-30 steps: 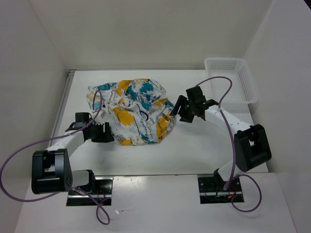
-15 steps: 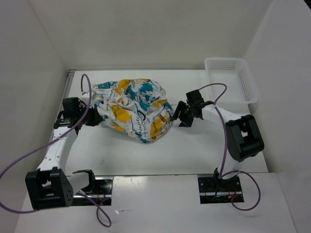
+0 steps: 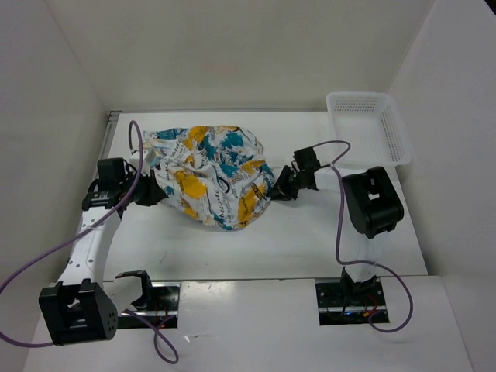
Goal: Fold and stack the shorts
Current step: Flatten the shorts out
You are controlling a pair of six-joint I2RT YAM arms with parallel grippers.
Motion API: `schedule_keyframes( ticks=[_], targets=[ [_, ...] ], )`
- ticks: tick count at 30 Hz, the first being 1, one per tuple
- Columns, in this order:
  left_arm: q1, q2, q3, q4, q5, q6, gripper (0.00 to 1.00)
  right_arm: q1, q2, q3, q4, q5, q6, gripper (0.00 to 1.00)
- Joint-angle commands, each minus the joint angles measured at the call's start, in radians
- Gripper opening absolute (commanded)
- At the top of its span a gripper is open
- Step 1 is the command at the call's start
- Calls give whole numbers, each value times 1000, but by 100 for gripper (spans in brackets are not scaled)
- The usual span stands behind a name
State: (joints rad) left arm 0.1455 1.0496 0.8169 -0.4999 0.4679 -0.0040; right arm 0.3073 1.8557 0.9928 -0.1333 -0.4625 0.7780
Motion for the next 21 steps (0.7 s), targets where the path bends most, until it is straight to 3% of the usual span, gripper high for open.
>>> schedule_keyframes(
  ticks=[1, 4, 8, 9, 12, 15, 16, 19, 21],
  targets=[
    [2, -14, 71, -12, 29, 4, 0, 9, 55, 67, 109, -51, 29, 21],
    [2, 25, 122, 16, 49, 4, 0, 35, 65, 238, -10, 33, -28, 0],
    [22, 144, 298, 99, 95, 4, 0, -59, 65, 499, -213, 85, -92, 0],
    [31, 170, 424, 100, 95, 4, 0, -79, 65, 636, -254, 85, -106, 0],
    [69, 251, 605, 87, 104, 4, 0, -116, 77, 913, -420, 120, -172, 0],
    [101, 285, 718, 78, 124, 4, 0, -116, 54, 1032, -558, 168, -227, 0],
    [101, 276, 719, 78, 124, 4, 0, -125, 31, 1023, -577, 192, -236, 0],
    [112, 222, 587, 109, 124, 4, 0, -125, -136, 789, -553, 278, -237, 0],
    [123, 160, 405, 127, 136, 4, 0, -158, -301, 520, -520, 306, -227, 0]
  ],
)
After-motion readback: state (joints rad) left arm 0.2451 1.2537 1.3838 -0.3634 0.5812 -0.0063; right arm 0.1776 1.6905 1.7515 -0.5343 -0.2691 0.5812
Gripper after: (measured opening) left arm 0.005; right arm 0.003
